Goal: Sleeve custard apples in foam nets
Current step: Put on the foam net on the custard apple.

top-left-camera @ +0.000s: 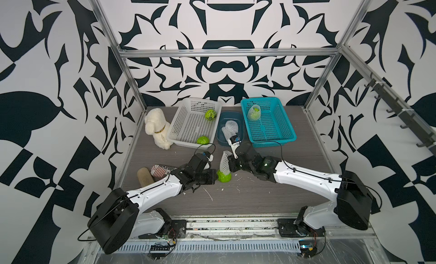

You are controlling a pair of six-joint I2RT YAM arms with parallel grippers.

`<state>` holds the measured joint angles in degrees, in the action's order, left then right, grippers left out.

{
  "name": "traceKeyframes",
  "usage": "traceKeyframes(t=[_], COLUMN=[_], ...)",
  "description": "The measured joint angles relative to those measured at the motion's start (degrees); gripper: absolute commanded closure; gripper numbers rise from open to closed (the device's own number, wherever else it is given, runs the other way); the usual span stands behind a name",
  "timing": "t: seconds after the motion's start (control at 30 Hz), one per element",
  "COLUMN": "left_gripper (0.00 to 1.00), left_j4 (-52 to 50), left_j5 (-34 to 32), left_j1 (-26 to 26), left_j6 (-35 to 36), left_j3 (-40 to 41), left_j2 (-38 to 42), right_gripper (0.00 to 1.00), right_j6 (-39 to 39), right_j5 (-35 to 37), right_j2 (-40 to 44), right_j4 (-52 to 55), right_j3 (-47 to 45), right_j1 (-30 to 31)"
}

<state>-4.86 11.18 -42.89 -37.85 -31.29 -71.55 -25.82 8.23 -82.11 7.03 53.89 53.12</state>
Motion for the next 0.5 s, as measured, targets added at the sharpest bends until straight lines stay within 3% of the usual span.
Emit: traceKeyframes(t=[0.27, 0.5], left_gripper=[1.0, 1.0], left_j4=[-0.39, -0.42], left_j5=[-0.35, -1.4], left_j1=[-0.74, -0.74], left_j6=[-0.35, -1.27], left_j3=[1.29, 3.32], left_j2=[-0.72, -0.04], right_gripper=[1.0, 1.0], right_j6=[-1.33, 0.63], right_j5=[1.88, 5.46], right_j2=[0.0, 0.0], right_j4=[1.79, 9.73], right_j3=[-1.11, 1.57], right_j1=[1.46, 1.46])
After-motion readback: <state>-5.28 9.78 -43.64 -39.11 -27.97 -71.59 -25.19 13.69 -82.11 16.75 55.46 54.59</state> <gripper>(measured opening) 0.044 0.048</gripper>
